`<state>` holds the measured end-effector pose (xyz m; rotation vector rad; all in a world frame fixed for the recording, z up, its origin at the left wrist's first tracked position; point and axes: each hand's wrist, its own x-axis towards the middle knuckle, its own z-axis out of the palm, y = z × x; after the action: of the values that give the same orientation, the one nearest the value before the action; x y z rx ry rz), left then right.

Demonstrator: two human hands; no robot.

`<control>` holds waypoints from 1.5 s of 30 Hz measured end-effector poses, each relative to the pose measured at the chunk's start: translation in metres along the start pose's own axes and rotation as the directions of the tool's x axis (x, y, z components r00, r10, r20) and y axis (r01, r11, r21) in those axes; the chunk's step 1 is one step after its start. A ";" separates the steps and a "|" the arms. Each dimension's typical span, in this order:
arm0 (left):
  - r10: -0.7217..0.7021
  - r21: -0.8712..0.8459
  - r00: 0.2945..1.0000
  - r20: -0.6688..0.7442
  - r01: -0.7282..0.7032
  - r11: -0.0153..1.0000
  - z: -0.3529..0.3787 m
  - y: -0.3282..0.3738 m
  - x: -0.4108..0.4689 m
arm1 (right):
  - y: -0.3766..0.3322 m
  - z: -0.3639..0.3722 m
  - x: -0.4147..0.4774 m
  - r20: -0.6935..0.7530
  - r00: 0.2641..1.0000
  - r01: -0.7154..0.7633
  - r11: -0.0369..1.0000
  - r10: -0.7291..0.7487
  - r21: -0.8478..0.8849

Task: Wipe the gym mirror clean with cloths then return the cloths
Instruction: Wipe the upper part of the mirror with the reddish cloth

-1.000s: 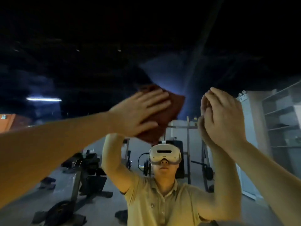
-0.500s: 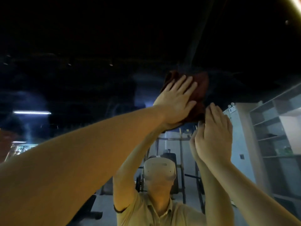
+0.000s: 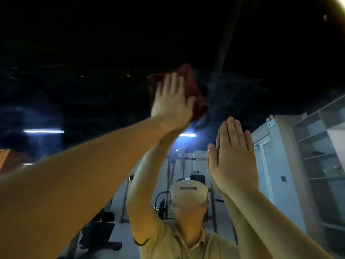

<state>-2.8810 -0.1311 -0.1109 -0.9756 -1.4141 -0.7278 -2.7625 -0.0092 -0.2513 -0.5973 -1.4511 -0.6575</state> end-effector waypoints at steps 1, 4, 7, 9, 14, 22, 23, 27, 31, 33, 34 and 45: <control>0.132 -0.019 0.991 0.035 -0.131 0.991 0.005 0.018 -0.009 | 0.000 0.000 0.000 -0.003 1.000 0.000 1.000 0.000 0.007; 0.461 -0.048 0.875 0.150 -0.459 0.887 0.007 0.019 -0.040 | 0.000 -0.001 -0.001 -0.014 1.000 -0.015 1.000 0.015 0.008; 0.482 0.011 0.863 0.150 -0.489 0.872 -0.010 -0.053 -0.038 | 0.000 -0.001 -0.003 -0.005 1.000 -0.027 0.999 0.027 -0.017; 0.254 0.057 0.964 0.080 -0.259 0.964 -0.025 -0.107 -0.023 | -0.001 0.000 -0.004 -0.006 1.000 -0.031 0.999 0.031 -0.012; -0.253 0.027 0.967 0.006 0.253 0.967 -0.017 -0.073 -0.004 | 0.000 0.001 -0.006 0.014 1.000 -0.002 1.000 0.002 0.005; 0.441 -0.089 0.889 0.121 -0.432 0.897 0.015 0.029 -0.054 | 0.002 -0.005 -0.006 -0.043 0.999 -0.017 0.995 0.021 0.103; 0.474 -0.071 0.870 0.131 -0.469 0.880 0.011 0.011 -0.061 | 0.003 -0.006 -0.006 -0.039 0.999 -0.021 0.995 0.025 0.099; 0.315 0.029 0.943 0.104 -0.320 0.947 -0.006 -0.093 -0.096 | 0.001 -0.005 -0.007 -0.040 0.999 -0.028 0.997 0.032 0.077; -0.019 0.095 0.999 0.036 0.016 0.995 -0.015 -0.127 -0.126 | 0.004 -0.008 -0.011 -0.005 1.000 -0.012 0.998 0.012 0.069; -0.174 0.018 0.985 -0.019 0.174 0.985 -0.003 -0.073 -0.132 | 0.012 -0.013 -0.014 0.012 0.999 0.035 0.995 -0.036 0.093; -0.162 -0.006 0.986 -0.030 0.161 0.987 0.007 -0.041 -0.136 | 0.016 -0.015 -0.015 0.012 0.998 0.060 0.991 -0.062 0.118; 0.486 0.058 0.863 0.135 -0.497 0.866 0.016 -0.029 -0.160 | 0.032 -0.047 -0.013 0.092 0.996 -0.031 0.935 -0.001 0.353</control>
<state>-2.9239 -0.1519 -0.2676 -1.2584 -1.2071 -0.2247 -2.7072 -0.0202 -0.2651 -0.3579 -1.6014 -0.3453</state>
